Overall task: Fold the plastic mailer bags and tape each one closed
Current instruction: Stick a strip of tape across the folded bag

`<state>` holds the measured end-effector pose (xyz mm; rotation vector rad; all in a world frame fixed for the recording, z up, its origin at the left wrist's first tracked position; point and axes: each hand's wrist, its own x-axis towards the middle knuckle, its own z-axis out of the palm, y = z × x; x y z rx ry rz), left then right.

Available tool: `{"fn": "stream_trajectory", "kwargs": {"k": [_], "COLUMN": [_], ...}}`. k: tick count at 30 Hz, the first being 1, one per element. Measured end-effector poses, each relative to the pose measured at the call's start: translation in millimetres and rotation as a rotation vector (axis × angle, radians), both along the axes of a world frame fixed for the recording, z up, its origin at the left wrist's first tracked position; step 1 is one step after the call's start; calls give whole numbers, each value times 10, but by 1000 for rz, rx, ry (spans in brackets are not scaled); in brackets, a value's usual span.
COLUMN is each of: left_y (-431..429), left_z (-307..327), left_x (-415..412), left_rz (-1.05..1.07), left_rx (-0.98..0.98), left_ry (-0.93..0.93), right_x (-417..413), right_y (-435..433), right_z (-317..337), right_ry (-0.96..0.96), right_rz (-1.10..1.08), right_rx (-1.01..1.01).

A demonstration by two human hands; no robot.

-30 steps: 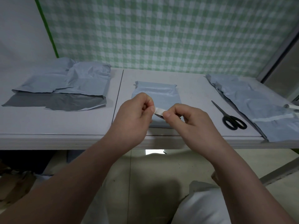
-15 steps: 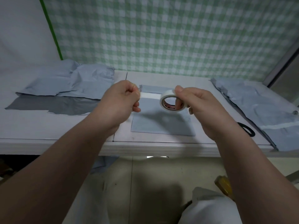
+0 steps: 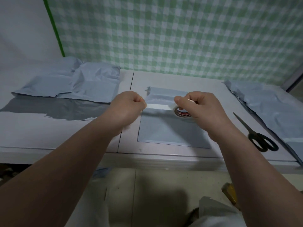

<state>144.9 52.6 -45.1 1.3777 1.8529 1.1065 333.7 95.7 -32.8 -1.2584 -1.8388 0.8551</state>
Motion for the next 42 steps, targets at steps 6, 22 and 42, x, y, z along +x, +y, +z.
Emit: {"fn": "stream_trajectory", "kwargs": {"k": [6,22,42], "left_y": [93,198,229], "left_z": [-135,-306,-344], "left_x": [-80,-202,-174], "left_rz": [-29,-52,-60], "left_rx": [17,119,187], "left_ry": [145,237,347], "right_x": [-89,-181,-192], "right_y": [118,197,231], "right_z": [-115,-315,-452], "right_ry": [-13,121,163], "right_rz": [3,-8,-63], "right_rx": [40,104,194]}}
